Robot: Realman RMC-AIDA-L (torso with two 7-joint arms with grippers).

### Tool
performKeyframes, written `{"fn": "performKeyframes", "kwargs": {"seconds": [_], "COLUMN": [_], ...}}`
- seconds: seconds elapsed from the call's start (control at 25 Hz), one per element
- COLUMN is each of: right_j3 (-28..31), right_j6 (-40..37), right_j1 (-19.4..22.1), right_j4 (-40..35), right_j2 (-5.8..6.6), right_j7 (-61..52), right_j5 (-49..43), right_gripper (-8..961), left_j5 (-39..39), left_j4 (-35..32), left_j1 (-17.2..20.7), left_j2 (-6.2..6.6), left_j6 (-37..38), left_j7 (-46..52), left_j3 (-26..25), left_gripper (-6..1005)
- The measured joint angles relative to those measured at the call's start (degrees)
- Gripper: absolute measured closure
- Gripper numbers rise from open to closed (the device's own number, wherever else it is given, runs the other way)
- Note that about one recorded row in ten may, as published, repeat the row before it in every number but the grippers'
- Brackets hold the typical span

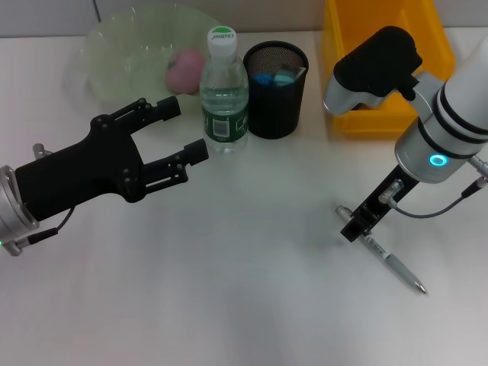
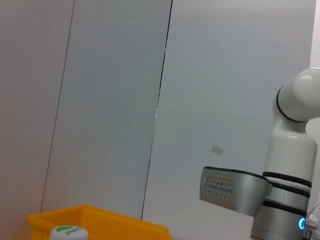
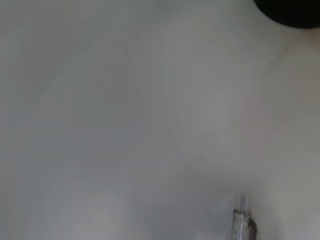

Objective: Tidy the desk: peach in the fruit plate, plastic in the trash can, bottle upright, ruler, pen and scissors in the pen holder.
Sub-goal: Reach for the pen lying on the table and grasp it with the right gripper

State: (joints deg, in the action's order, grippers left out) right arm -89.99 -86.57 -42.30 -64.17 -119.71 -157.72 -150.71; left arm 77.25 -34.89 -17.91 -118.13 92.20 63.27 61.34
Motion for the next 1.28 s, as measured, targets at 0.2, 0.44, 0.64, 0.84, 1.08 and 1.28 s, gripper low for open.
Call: {"fn": "performKeyframes", "kwargs": {"seconds": [0.2,0.44,0.64,0.84,1.08,1.28], "right_j3": [0.0,-0.1,-0.66,-0.71,-0.71,-0.71], "right_j6": [0.2,0.27,0.35,0.42,0.56,0.62], "right_j1": [-0.06,-0.18,-0.24,-0.36,-0.46,-0.85], "right_j4": [0.01,0.01,0.01,0.11,0.25,1.37], "right_j2": [0.0,0.0,0.0,0.0,0.0,0.0], "right_j7": [0.01,0.2,0.23,0.26,0.24,0.21], "right_j5": [-0.06,-0.04,0.04,0.08,0.0,-0.04], "right_gripper": [457,468,482,512,513,513], "left_j5": [0.0,0.0,0.0,0.0,0.0,0.0], "left_j4": [0.0,0.0,0.0,0.0,0.0,0.0], "left_j1": [-0.02,0.09,0.02,-0.11,-0.11,-0.11], "left_j2": [0.0,0.0,0.0,0.0,0.06,0.09], "left_j6": [0.0,0.0,0.0,0.0,0.0,0.0], "left_j7": [0.0,0.0,0.0,0.0,0.0,0.0], "left_j3": [-0.04,-0.12,-0.17,-0.25,-0.27,-0.26], "left_gripper": [195,195,195,195,195,194]}}
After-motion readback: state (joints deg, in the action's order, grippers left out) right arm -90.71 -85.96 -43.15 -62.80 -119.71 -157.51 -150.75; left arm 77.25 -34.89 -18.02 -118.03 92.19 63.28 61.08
